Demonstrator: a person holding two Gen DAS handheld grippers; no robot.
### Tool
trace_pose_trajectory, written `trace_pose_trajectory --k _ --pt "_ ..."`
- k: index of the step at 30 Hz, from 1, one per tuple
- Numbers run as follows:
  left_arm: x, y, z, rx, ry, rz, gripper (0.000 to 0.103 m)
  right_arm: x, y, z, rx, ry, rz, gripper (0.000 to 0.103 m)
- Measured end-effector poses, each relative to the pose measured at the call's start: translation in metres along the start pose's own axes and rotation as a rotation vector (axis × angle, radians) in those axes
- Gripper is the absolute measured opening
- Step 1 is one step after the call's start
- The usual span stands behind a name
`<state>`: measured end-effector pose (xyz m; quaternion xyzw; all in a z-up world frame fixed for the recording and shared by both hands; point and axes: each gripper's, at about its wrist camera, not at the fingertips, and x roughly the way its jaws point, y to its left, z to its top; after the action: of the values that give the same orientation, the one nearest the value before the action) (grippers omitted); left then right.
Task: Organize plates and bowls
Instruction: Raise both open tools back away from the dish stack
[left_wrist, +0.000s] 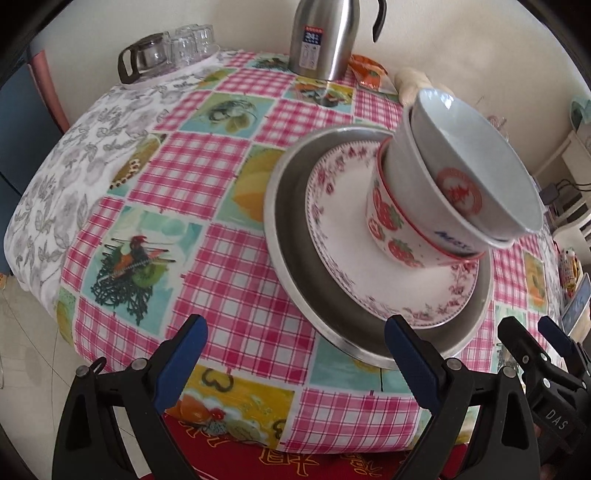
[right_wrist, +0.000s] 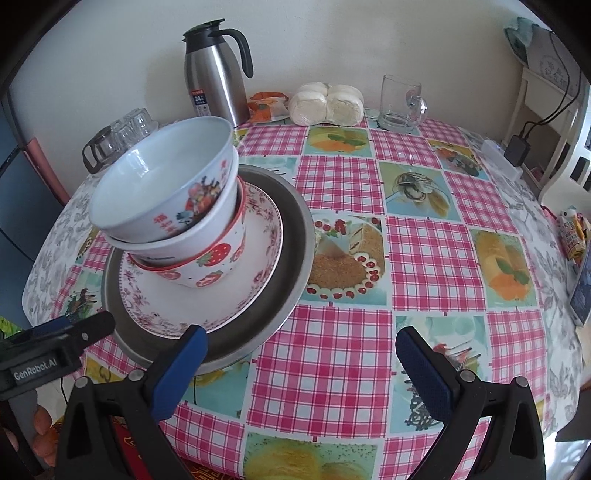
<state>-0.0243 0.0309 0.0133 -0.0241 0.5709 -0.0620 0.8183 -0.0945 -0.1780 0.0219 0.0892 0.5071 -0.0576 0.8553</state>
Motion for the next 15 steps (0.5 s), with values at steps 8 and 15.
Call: trace_pose_trajectory --k 8,15 --pt "0.016 0.002 -0.006 -0.033 0.086 0.015 0.097 0.002 -0.001 -0.001 -0.009 0.009 0.001 0.103" --pt "0.009 0.002 -0.011 -0.041 0.058 0.019 0.097 0.002 -0.002 -0.002 -0.008 0.018 0.001 0.103"
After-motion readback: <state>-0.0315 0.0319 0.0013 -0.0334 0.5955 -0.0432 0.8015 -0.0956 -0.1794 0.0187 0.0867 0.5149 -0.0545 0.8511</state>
